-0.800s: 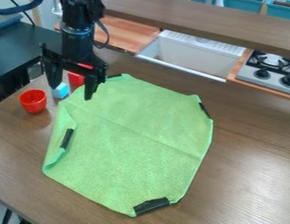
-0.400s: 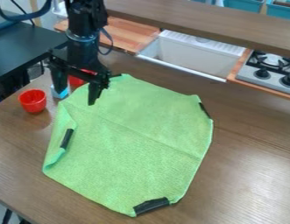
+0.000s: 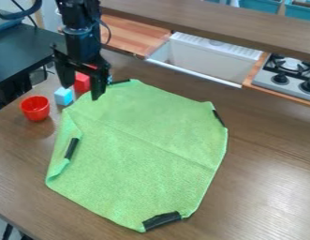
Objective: Place the red object on the bottom right side of the cloth
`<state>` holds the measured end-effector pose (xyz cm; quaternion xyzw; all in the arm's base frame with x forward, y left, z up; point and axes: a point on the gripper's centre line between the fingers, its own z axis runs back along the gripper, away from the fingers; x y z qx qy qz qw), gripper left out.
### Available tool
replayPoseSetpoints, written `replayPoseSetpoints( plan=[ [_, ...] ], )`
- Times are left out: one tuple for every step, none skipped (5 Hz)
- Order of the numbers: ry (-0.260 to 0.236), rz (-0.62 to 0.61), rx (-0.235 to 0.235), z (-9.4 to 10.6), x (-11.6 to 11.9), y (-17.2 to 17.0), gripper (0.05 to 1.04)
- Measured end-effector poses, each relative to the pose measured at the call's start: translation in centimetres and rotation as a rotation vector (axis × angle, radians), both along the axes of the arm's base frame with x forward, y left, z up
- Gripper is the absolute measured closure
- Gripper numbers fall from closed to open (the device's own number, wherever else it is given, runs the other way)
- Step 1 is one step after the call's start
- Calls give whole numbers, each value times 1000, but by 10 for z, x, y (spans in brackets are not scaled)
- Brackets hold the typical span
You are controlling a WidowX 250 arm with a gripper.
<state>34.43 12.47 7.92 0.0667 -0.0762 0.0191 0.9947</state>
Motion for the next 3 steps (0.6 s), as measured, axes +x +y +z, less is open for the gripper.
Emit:
replayPoseSetpoints(
  plan=[
    [-24,-52,-12,-1,11,21,82],
    [-45,-54,-38,0,21,36,82],
    [-58,-58,-37,-3,29,49,82]
  ],
)
